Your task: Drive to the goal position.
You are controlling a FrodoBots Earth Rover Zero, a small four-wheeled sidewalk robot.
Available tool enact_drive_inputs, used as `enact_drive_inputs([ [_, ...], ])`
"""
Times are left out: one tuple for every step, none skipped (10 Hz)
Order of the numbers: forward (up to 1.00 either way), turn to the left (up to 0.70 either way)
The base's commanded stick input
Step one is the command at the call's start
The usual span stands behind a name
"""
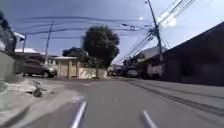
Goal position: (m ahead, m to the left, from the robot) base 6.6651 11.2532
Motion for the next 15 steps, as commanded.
enact_drive_inputs([
  [0.70, 0.00],
  [0.70, 0.00],
  [0.70, 0.00],
  [0.74, 0.00],
  [0.85, 0.00],
  [0.85, 0.00],
  [0.85, 0.00],
  [0.85, 0.00],
  [0.85, 0.00],
  [0.85, 0.00],
  [0.85, 0.00],
  [0.85, 0.00],
  [0.85, 0.00],
  [0.85, 0.00],
  [0.85, 0.00],
])
